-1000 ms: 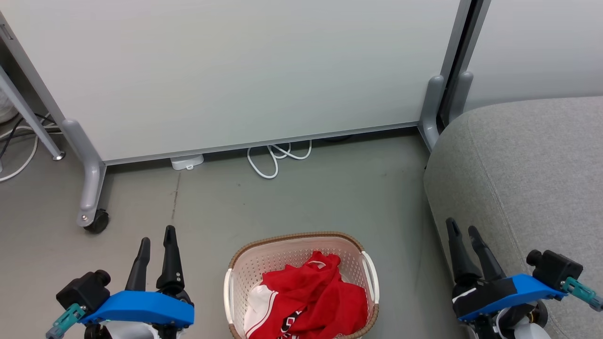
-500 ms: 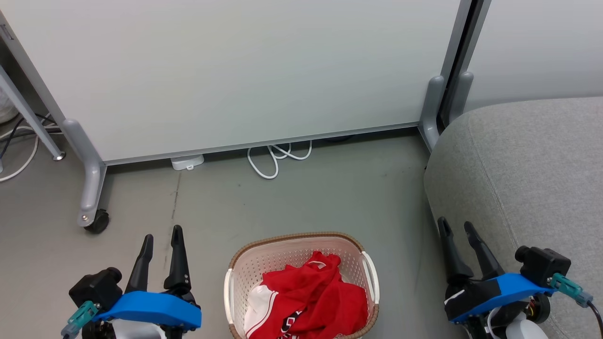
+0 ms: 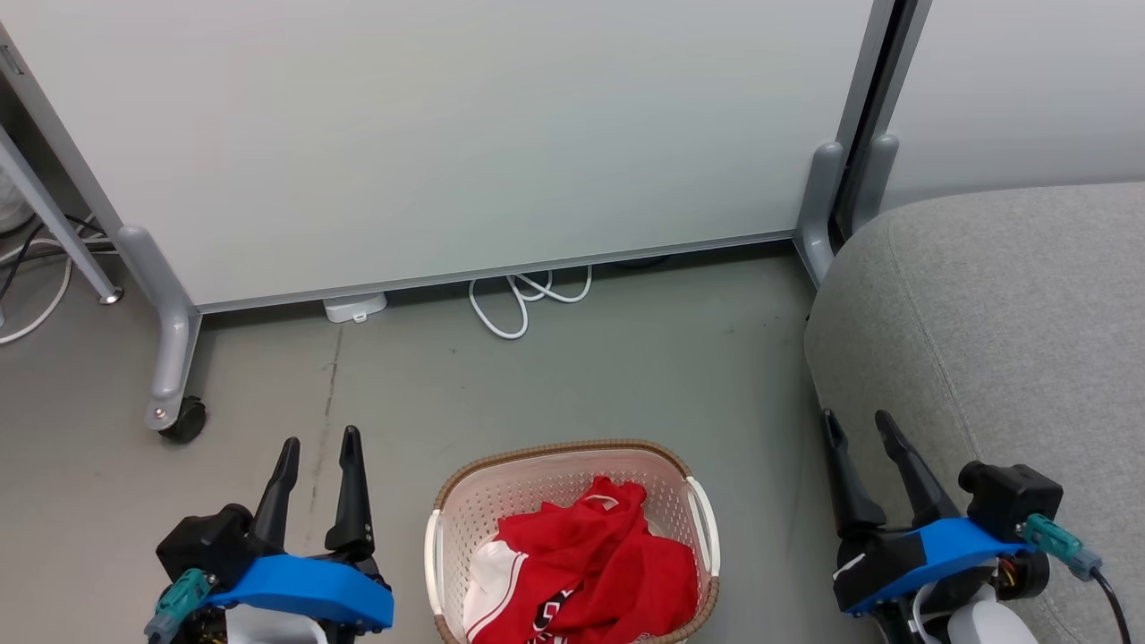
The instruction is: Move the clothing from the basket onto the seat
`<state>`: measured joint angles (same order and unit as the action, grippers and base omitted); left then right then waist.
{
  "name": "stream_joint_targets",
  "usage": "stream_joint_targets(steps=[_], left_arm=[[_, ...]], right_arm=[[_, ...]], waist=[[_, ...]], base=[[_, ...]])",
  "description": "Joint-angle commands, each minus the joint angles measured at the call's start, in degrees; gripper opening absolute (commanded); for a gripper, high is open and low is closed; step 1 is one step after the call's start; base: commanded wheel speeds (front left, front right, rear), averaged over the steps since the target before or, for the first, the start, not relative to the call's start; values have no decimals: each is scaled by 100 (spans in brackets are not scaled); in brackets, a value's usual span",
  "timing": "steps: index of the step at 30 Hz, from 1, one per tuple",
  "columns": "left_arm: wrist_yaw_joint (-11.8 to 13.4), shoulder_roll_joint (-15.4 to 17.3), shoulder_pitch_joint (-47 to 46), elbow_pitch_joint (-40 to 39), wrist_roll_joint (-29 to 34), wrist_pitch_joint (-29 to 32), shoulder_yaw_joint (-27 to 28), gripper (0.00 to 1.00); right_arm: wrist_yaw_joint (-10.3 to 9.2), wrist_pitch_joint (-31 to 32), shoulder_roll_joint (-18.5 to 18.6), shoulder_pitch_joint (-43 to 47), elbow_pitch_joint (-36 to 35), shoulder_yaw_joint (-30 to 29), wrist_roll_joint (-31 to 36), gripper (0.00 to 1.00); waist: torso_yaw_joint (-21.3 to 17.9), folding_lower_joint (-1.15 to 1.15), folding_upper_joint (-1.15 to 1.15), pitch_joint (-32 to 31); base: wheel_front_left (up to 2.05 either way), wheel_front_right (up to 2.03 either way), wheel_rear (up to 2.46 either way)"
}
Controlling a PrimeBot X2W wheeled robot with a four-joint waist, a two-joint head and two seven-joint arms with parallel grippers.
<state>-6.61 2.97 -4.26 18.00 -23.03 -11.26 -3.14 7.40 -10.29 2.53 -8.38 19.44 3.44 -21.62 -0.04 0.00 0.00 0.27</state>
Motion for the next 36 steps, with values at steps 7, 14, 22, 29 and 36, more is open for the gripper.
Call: stream_joint_targets(steps=[7, 14, 22, 29, 36], left_arm=[[-41, 4, -112, 17, 263, -122, -16, 100], [-58, -2, -132, 78, 424, -205, -51, 100], [-64, -5, -146, 133, 645, -287, -79, 100], [-71, -5, -149, 167, 906, -360, -90, 100], [-76, -5, -162, 196, 1052, -401, -79, 100]], right_arm=[[12, -123, 42, -129, 17, 1, 426, 100], [12, -159, 44, -137, 48, -114, 841, 100], [13, -195, 45, -144, 53, -151, 1207, 100], [10, -253, 48, -161, 79, -181, 1521, 100], [10, -265, 50, -162, 65, -181, 1693, 100]], waist=[[-3, 0, 0, 3], [-7, 0, 0, 4], [-11, 0, 0, 3], [-13, 0, 0, 9], [-12, 0, 0, 27]], base=[[0, 0, 0], [0, 0, 0], [0, 0, 0], [0, 0, 0], [0, 0, 0]])
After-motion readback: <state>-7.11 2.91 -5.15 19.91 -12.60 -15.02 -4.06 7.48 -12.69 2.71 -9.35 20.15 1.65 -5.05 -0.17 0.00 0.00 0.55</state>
